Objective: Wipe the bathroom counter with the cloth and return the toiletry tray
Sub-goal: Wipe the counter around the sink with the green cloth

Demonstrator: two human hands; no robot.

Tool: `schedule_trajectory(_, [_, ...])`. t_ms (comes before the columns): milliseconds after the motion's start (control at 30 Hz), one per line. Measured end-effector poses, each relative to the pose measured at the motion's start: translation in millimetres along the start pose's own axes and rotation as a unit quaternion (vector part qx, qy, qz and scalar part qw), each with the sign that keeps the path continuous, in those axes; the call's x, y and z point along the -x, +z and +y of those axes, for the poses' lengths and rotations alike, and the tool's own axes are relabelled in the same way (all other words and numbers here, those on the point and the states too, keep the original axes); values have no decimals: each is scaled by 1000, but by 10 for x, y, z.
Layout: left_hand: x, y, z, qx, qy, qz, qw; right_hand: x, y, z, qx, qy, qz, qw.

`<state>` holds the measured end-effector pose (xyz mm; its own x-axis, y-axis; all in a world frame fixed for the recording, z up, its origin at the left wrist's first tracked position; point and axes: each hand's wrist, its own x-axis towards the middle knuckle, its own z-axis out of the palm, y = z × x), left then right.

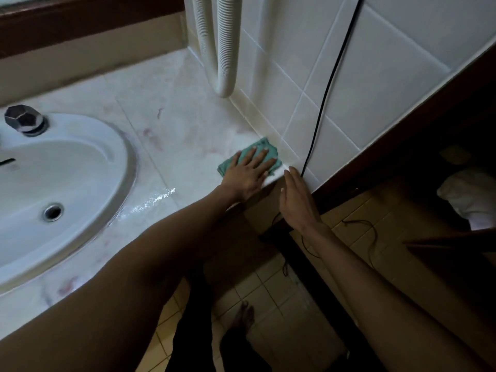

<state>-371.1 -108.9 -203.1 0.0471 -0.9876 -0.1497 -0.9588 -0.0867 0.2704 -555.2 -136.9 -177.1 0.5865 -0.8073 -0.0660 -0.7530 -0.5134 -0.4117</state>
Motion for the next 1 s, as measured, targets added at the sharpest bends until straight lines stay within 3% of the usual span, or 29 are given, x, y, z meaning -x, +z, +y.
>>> schedule_trajectory(167, [395,18,-103,-15,87,-13,996,-55,-50,-106,-11,10,-5,1000])
schedule_trajectory(267, [793,63,-398,-24,90,0,996,-166,-40,-212,-7,-3,-23,1000])
schedule_trajectory(333, [1020,4,-707,-31,50,6,998,-253,-4,-289,-2,-28,-28,999])
schedule_trajectory(433, [1122,-113,-990,-12,-76,24,997,-354,104,-417,2,-54,-41,998])
schedule_trajectory(600, [1145,83,-475,35,-255,98,961,-410,312,-715,-14,-93,-63,994])
schedule_trajectory(767, [1889,218,-570,5,-180,78,981,-371,529,-1014,-10,-106,-82,991])
schedule_trajectory(1000, [2921,230,-961,-13,-200,66,978,-44,850,-1508,25,-142,-112,983])
